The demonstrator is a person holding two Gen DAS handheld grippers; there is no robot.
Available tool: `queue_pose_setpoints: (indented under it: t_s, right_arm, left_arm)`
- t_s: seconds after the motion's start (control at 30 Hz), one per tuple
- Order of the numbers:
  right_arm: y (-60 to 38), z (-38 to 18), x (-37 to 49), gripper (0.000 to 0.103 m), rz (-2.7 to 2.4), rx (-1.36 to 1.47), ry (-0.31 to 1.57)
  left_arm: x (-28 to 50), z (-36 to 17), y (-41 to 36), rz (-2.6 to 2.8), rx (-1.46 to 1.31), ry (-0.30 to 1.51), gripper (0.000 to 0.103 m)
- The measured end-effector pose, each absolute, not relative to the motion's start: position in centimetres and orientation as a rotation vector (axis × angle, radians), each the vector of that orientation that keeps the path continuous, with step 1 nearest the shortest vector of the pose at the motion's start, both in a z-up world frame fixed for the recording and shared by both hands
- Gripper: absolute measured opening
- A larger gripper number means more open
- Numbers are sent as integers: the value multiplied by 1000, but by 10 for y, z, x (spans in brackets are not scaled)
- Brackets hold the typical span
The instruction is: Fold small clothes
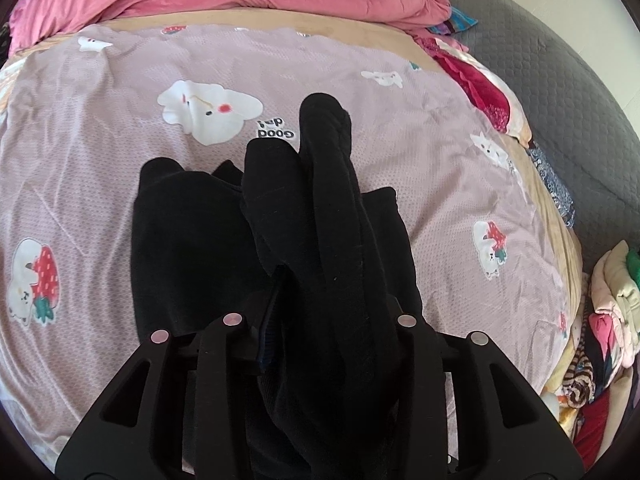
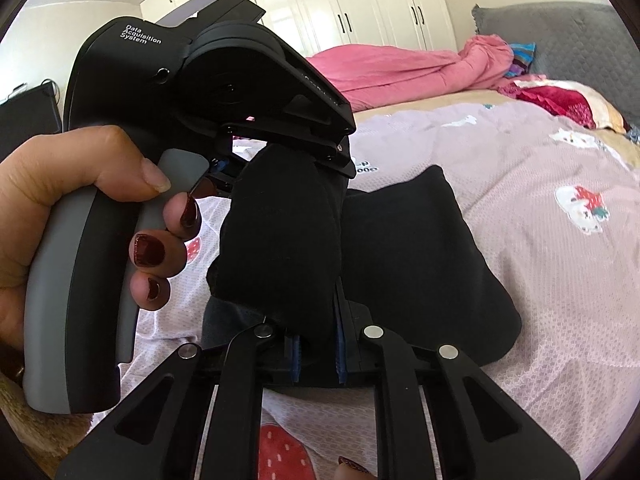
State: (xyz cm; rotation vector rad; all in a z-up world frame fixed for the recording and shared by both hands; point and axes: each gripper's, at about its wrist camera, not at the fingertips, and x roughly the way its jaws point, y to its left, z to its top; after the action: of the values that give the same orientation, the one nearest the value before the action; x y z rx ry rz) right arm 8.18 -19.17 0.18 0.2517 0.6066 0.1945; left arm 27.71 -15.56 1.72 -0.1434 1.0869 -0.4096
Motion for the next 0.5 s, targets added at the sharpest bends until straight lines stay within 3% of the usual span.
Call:
queue_pose_setpoints:
  t_s: [0.5]
  right_arm:
    - [-213,-12,87,11,176,345,642]
  left_arm:
    - [286,1,-190,-396,-74,1138,38]
